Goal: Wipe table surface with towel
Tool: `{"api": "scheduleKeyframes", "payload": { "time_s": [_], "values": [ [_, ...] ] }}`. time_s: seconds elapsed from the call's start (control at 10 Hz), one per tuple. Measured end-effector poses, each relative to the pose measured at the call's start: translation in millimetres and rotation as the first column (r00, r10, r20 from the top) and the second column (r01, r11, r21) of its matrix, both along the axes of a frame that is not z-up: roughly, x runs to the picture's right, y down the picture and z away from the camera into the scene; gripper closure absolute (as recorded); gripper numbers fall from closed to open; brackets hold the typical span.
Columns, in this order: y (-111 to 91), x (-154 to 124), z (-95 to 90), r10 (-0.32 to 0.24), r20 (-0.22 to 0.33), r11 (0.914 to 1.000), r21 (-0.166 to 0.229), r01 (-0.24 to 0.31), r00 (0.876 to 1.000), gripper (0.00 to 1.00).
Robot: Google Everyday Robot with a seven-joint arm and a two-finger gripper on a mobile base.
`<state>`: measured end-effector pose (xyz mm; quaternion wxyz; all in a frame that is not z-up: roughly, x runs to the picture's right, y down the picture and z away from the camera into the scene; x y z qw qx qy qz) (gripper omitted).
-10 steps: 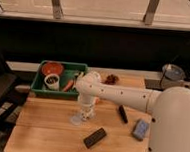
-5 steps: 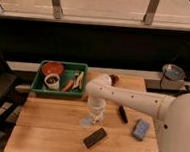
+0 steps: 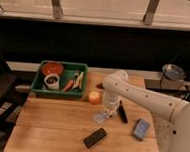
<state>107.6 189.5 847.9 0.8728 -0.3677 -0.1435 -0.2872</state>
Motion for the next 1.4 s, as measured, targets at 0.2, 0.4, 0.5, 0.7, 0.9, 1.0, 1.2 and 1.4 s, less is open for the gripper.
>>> {"api": "scheduleKeyframes", "payload": {
  "time_s": [0.2, 0.4, 0.5, 0.7, 0.9, 1.0, 1.2, 1.4],
  "values": [
    [-2.4, -12.0, 1.1, -0.019, 0.037, 0.9998, 0.004, 0.019, 0.999, 0.81],
    [-1.7, -45.4, -1.5, -0.040, 0.089, 0.9992, 0.010, 0.039, 0.995, 0.81],
    [1.1, -67.4, -4.8, -0.047, 0.109, 0.9989, 0.011, 0.047, 0.993, 0.81],
    [9.6, -109.8, -13.6, -0.055, 0.137, 0.9985, 0.005, 0.055, 0.989, 0.81],
    [21.8, -129.8, -23.3, -0.045, 0.138, 0.9988, -0.012, 0.047, 0.989, 0.81],
    [29.1, -132.6, -29.4, -0.035, 0.127, 0.9990, -0.024, 0.038, 0.991, 0.81],
    [41.2, -119.5, -38.9, -0.012, 0.089, 0.9987, -0.049, 0.016, 0.996, 0.81],
    [48.1, -87.1, -42.4, 0.014, 0.041, 0.9979, -0.064, -0.011, 0.999, 0.81]
  ]
}}
